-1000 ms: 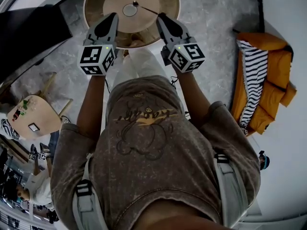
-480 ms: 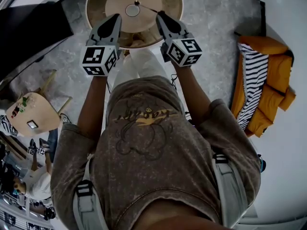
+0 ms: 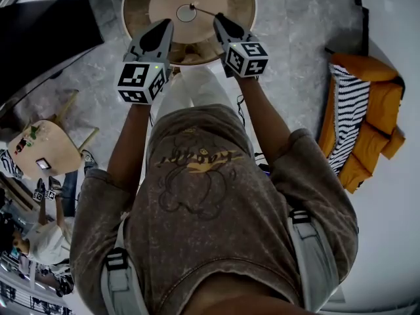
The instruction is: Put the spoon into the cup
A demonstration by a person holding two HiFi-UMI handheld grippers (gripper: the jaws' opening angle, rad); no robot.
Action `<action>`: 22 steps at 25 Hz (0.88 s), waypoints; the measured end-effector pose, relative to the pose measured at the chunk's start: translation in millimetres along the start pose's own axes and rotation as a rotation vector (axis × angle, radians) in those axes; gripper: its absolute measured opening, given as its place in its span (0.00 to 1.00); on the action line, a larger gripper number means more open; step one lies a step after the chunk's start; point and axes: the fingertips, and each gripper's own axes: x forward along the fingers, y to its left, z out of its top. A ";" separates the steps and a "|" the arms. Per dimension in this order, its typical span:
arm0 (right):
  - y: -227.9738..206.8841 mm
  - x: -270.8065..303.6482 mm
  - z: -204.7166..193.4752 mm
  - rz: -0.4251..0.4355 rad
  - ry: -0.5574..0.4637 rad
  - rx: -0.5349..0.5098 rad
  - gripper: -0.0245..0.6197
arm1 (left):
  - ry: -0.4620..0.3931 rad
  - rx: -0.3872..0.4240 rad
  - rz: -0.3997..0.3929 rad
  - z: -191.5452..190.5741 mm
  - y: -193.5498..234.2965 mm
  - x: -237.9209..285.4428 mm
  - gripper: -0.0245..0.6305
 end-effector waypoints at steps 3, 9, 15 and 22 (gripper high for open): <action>-7.0 9.8 -13.5 -0.001 0.041 -0.006 0.13 | 0.002 -0.001 0.007 -0.2 -3.0 0.2 0.07; -13.2 37.5 -44.7 0.006 0.133 -0.021 0.13 | 0.012 -0.018 0.026 -7.1 2.8 -2.8 0.07; -20.6 57.7 -70.9 0.007 0.212 -0.018 0.13 | 0.018 -0.042 0.044 -12.2 6.1 -5.5 0.07; -32.7 76.2 -92.8 -0.015 0.278 -0.003 0.13 | 0.040 -0.061 0.047 -19.4 8.0 -5.8 0.07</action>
